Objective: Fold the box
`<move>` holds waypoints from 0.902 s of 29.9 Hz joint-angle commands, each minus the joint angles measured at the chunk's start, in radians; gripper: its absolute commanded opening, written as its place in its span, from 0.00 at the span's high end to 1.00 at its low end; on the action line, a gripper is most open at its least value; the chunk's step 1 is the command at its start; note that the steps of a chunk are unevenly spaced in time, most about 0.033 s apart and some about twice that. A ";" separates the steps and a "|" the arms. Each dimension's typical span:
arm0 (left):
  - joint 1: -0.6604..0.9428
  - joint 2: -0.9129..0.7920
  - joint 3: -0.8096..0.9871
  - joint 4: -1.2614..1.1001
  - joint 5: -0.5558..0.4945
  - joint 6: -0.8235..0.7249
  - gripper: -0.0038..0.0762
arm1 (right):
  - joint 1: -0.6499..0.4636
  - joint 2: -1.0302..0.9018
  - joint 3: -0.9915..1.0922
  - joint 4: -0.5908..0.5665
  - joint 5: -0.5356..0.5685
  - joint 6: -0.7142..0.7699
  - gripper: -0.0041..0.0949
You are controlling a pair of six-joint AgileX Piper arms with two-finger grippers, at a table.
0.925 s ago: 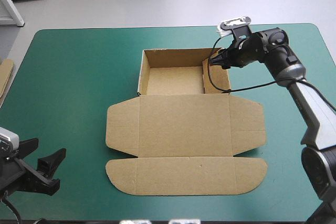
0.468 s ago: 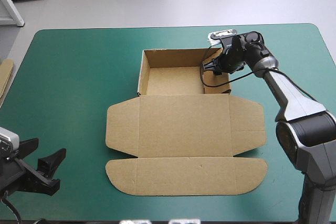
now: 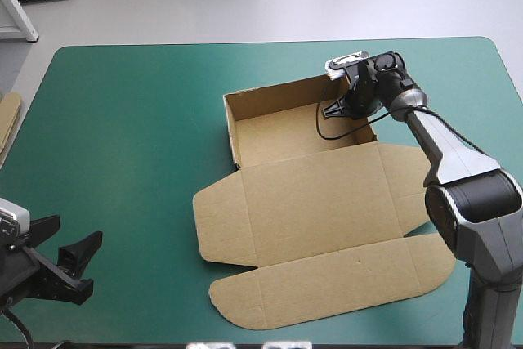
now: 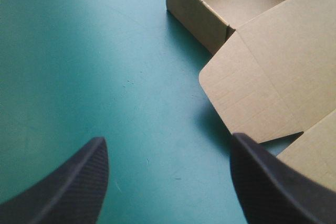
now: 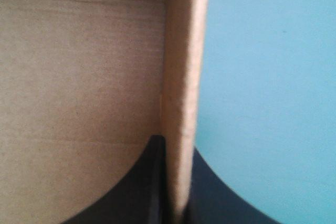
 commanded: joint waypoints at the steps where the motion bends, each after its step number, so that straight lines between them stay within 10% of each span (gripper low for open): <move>1: -0.003 0.008 -0.020 -0.004 0.032 -0.002 0.36 | -0.052 -0.095 -0.030 -0.194 0.026 -0.017 0.96; 27: -0.003 0.008 -0.020 -0.004 0.041 0.002 0.36 | -0.642 -0.086 -0.030 -0.249 -0.065 -0.160 0.96</move>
